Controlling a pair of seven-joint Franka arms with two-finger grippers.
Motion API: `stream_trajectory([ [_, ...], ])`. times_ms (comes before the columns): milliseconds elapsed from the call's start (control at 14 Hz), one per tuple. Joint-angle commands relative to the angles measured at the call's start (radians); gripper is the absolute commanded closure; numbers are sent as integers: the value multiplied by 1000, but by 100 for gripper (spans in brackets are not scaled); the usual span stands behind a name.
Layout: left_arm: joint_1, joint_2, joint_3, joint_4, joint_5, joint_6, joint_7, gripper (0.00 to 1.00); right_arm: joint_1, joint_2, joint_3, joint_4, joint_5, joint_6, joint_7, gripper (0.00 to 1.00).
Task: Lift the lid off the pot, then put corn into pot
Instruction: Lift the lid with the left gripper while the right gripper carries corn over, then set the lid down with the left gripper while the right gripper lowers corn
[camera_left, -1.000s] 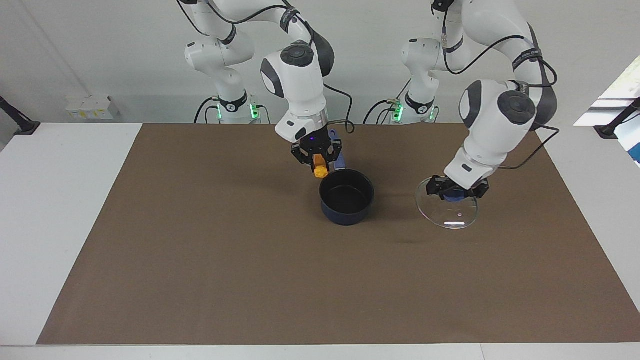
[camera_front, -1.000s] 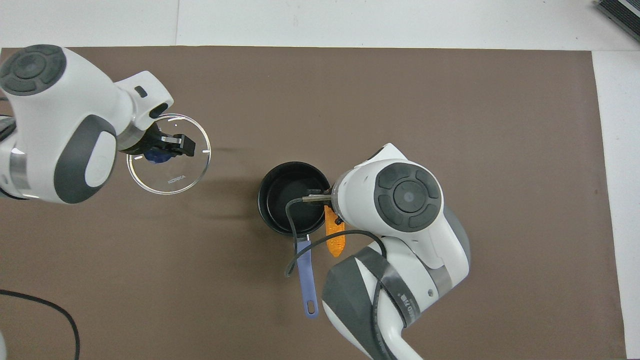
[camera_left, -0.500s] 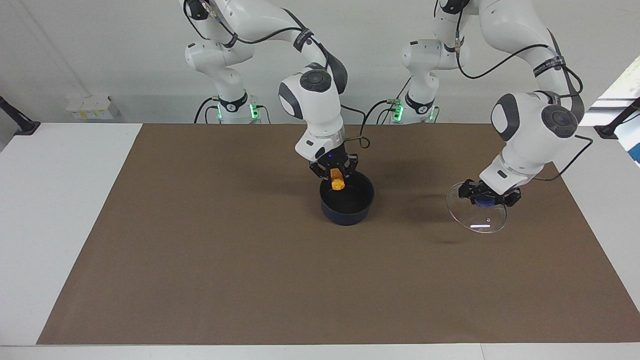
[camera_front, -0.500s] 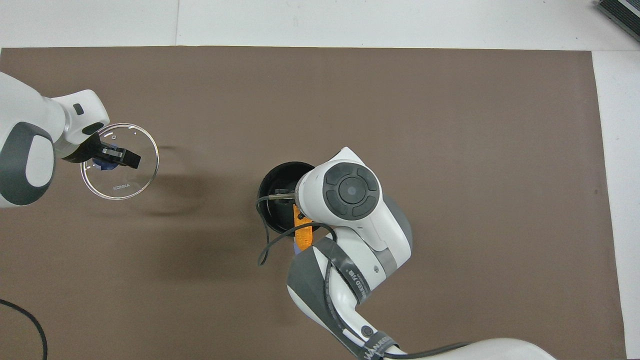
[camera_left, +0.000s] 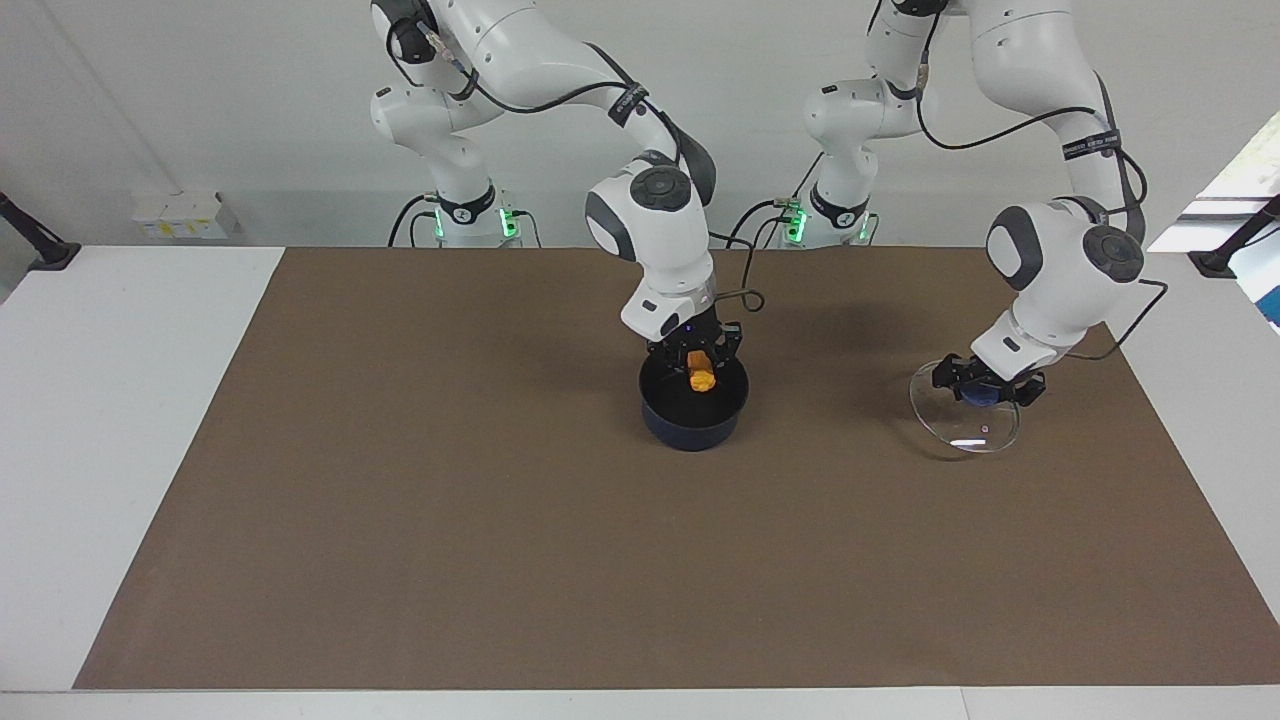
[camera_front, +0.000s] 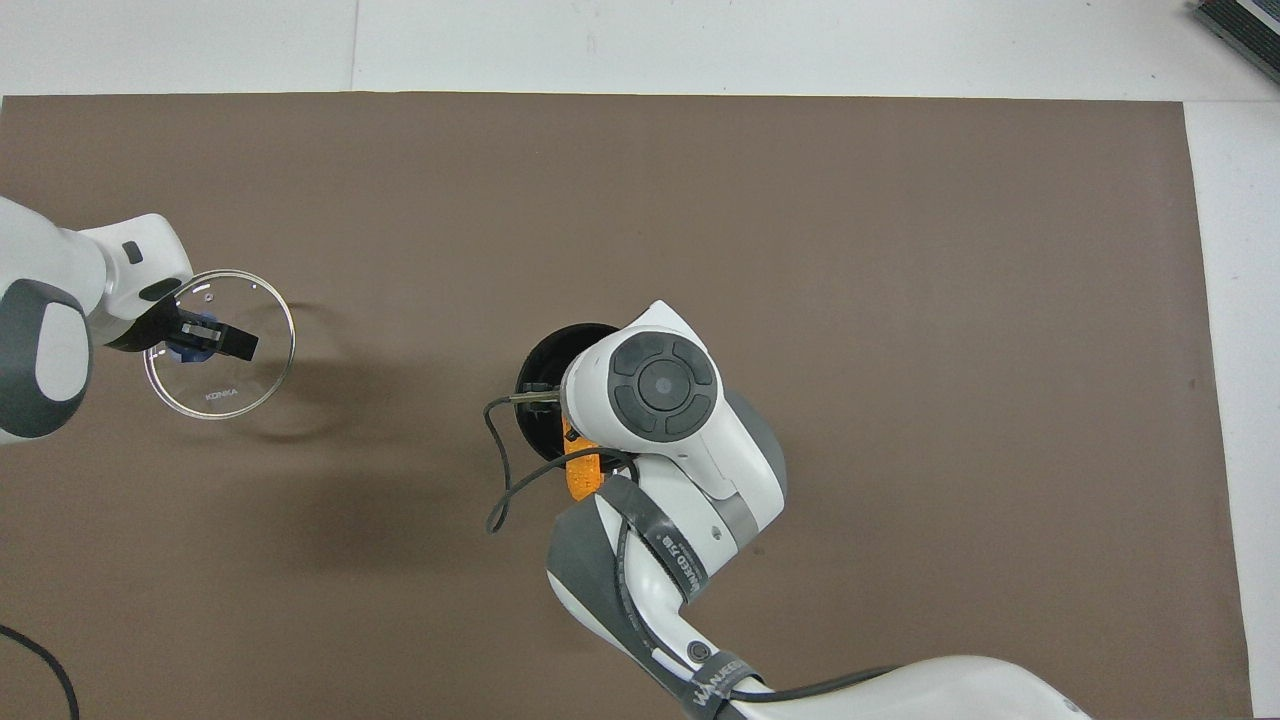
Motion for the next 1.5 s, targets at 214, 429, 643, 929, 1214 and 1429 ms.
stream_trajectory([
  [214,12,-45,-11,-89,8,77,6,78,-33,37,2,10,-59,64,-25,100],
  [429,21,-31,-11,-96,8,80,6,0,-47,43,0,4,-65,144,-73,100],
  [643,16,-14,-11,-64,-2,73,-3,0,-41,61,0,4,-68,167,-84,100],
  [929,8,9,-14,13,-5,39,-69,0,-38,70,2,-23,-76,172,-107,100],
  [1214,-33,9,-13,156,-3,-97,-229,0,-38,69,3,-39,-74,172,-131,96],
  [1429,-56,3,-13,251,6,-189,-340,0,-38,69,3,-37,-73,170,-124,20],
])
